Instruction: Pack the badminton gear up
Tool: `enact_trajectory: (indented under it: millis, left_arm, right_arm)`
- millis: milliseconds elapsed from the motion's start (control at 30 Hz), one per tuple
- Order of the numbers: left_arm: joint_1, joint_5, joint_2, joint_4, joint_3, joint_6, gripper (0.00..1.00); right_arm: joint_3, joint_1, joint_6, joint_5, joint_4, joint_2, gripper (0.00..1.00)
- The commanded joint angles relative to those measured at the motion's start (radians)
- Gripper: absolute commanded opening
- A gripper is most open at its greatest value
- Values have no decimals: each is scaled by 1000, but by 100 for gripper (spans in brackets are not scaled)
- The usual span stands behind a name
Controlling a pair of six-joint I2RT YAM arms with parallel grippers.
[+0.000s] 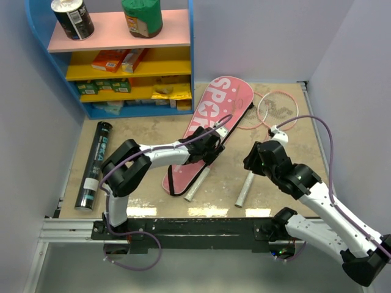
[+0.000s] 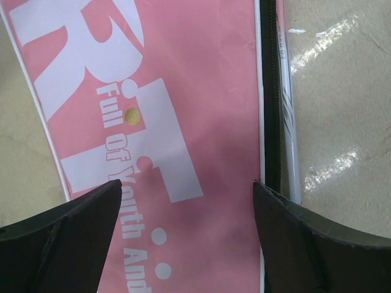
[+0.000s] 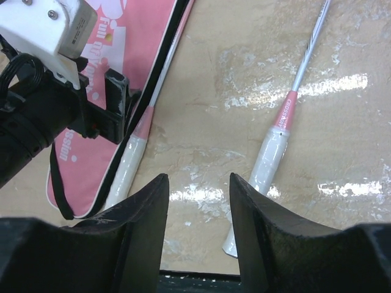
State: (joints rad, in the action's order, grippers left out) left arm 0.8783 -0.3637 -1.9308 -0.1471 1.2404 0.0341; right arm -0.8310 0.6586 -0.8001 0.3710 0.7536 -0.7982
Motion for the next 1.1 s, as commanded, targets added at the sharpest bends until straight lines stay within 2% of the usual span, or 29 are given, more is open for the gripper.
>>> enact_trajectory:
  millis: [0,567,1067]
  left_arm:
    - [5,54,-5,67,-27,29,92]
    - [39,42,93,80,-62,32,90]
    - [48,57,61,84,-25,38,89]
  right_arm:
    - [21,-5,-10,-14,-40,-4,47]
    - [82,-5,-17,-47,-79,4,44]
    - [99,-5,-7,-66,-102,-6,43]
